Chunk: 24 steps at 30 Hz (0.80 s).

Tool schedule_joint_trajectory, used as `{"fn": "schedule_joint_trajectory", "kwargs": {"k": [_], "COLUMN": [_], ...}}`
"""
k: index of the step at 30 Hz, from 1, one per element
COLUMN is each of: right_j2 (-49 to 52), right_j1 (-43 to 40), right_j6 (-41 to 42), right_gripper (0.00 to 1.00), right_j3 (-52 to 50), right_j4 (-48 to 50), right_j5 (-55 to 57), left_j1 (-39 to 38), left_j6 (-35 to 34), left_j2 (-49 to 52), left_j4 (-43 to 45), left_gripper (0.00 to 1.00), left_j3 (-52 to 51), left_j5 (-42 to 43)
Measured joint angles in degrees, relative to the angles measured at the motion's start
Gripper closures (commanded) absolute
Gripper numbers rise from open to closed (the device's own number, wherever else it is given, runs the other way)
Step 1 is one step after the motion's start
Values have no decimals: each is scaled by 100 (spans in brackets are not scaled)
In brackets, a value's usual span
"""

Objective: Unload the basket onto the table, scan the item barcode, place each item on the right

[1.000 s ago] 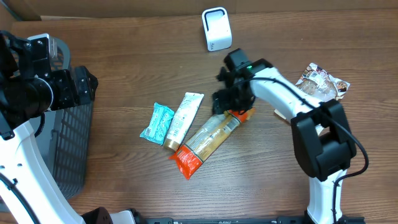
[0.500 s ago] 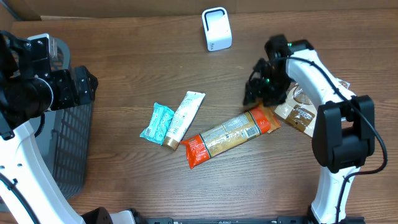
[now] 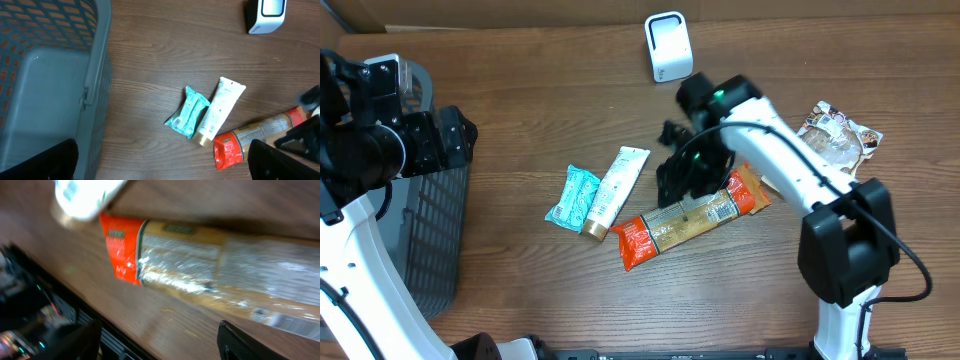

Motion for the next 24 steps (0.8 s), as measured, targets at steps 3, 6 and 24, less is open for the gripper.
{"fn": "schedule_joint_trajectory", "kwargs": {"k": [3,6,24], "right_j2": [0,0,0], "right_j1": [420,848,1141], "right_j6": [-181,-280,2299], "right_gripper": [25,24,24], "right_j3": [-199,-378,-1685], "right_j4": [133,463,1362], "right_j5": [190,420,1047], "left_j1": [-2,-2,-2], "left_j6": [-2,-2,-2], "left_j2": [0,0,0], "left_j4": [2,0,2], "left_gripper": [0,0,0], "left_j3": [0,0,0], "left_j5": [0,-2,-2]}}
